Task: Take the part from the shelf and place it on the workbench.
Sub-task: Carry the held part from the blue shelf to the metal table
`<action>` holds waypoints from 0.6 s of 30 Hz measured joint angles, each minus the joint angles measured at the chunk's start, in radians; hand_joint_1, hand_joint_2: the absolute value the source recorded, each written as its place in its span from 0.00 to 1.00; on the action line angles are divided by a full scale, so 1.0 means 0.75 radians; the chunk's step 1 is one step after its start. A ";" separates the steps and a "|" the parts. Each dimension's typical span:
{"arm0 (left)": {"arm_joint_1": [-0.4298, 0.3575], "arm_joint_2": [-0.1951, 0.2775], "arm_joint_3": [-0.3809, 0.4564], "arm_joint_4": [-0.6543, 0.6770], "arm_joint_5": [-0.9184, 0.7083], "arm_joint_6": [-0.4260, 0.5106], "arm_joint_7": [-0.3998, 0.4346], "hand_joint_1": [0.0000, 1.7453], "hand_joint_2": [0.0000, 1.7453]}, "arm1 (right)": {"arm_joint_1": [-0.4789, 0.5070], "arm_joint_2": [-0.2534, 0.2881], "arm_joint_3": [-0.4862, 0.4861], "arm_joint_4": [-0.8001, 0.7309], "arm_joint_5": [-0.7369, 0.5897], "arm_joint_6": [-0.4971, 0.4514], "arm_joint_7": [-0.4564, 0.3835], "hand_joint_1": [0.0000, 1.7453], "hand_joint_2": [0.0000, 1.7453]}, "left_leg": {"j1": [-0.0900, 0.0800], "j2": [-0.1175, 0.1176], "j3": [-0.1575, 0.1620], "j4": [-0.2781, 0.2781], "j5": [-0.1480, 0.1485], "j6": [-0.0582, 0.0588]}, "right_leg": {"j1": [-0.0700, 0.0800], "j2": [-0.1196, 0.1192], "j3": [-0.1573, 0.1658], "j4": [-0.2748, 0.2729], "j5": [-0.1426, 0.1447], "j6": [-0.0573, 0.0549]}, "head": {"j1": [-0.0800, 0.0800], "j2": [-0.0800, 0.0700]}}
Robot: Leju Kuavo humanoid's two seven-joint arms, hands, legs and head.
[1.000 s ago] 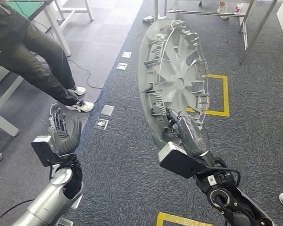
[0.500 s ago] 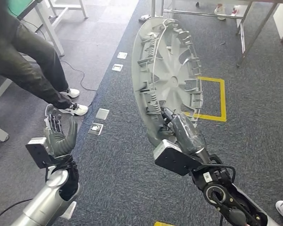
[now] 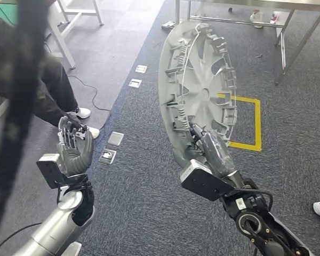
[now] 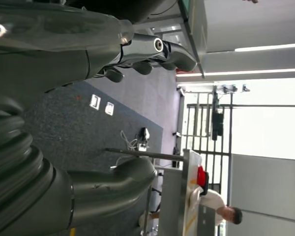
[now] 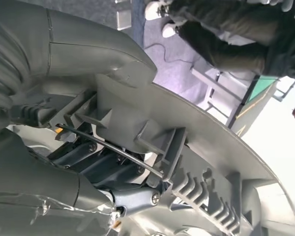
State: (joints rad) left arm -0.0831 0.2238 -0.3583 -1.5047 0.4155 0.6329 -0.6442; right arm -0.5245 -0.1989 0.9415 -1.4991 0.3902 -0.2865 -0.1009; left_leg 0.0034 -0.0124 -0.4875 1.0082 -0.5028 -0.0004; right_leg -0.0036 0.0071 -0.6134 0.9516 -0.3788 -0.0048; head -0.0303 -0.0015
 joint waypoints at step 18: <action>0.005 0.002 -0.003 -0.002 -0.004 0.000 0.001 0.00 1.00 | 0.005 -0.001 -0.005 0.001 0.000 -0.004 -0.010 1.00 1.00 | 0.005 0.010 -0.179 -0.086 0.164 0.052 | -0.007 0.004 0.056 0.313 -0.256 0.057 | -0.022 0.000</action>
State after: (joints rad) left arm -0.0790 0.2250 -0.3609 -1.5060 0.4128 0.6330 -0.6433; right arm -0.5206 -0.1998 0.9380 -1.4987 0.3902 -0.2895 -0.1081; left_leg 0.0073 -0.0049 -0.6215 0.9435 -0.3801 0.0382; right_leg -0.0087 0.0099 -0.5713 1.1864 -0.5706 0.0377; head -0.0465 -0.0015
